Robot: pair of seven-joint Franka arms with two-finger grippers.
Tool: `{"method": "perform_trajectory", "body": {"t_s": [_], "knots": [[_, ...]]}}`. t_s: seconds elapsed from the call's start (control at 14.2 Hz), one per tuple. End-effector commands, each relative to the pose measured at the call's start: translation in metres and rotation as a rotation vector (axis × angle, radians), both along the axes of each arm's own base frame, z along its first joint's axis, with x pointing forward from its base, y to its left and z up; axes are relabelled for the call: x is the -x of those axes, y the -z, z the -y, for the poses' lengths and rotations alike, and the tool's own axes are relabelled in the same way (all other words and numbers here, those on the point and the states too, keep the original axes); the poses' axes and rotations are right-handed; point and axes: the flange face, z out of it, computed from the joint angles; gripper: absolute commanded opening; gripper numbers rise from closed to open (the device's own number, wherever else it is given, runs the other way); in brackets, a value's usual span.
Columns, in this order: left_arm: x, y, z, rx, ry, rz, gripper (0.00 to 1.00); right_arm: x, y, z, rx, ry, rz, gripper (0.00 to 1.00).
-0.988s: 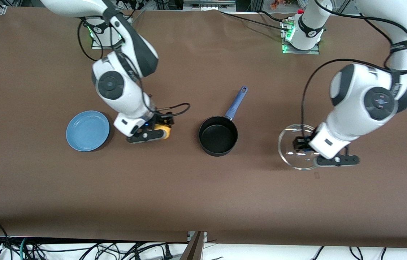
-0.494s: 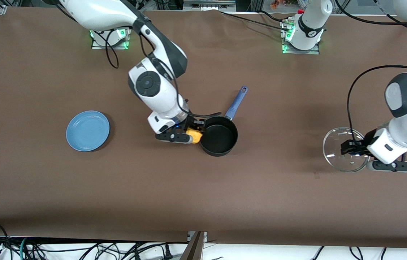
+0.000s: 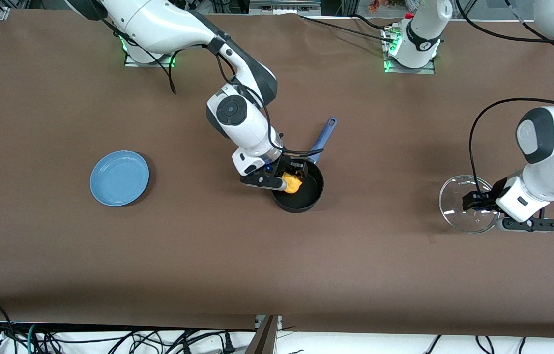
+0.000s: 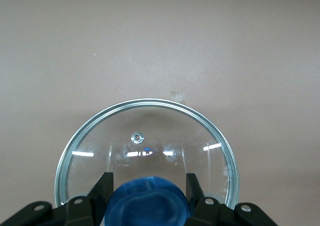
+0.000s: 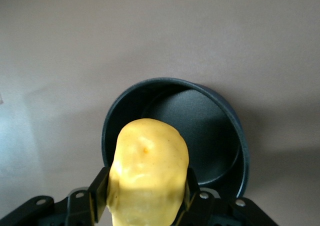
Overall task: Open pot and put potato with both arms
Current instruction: 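Carry the potato over the pot while the left gripper lowers the lid, then open the right gripper over the pot while the left gripper sets the lid down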
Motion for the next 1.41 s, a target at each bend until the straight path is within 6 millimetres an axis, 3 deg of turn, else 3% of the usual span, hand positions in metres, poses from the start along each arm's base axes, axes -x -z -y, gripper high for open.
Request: {"method": "perform_trajectory", "body": {"t_s": [0.0,0.35,0.49,0.56,0.64,0.99,1.06,1.34], "knots": [[0.018,0.014,0.0,0.009,0.023,0.022,0.42,-0.005,0.018,-0.009,-0.02,0.014,-0.001,0.33],[0.043,0.055,0.004,0.003,0.017,0.058,0.42,0.001,0.04,-0.014,-0.01,-0.001,-0.012,0.34],[0.051,0.069,0.007,0.001,0.019,0.061,0.42,0.002,0.045,-0.015,-0.006,-0.001,-0.019,0.42],[0.056,0.077,0.009,0.001,0.017,0.063,0.42,0.005,0.047,-0.017,-0.006,-0.002,-0.023,0.66],[0.061,0.084,0.01,0.001,0.018,0.057,0.42,0.005,0.046,-0.017,-0.005,-0.009,-0.018,1.0],[0.079,0.108,0.015,-0.001,0.02,0.065,0.42,-0.011,0.025,-0.007,0.017,-0.018,0.014,1.0],[0.079,0.111,0.015,-0.001,0.02,0.062,0.42,-0.017,0.013,-0.006,0.029,-0.023,0.024,1.0],[0.079,0.124,0.015,0.0,0.021,0.052,0.46,-0.042,-0.024,0.026,0.177,-0.168,0.01,1.0]]}}
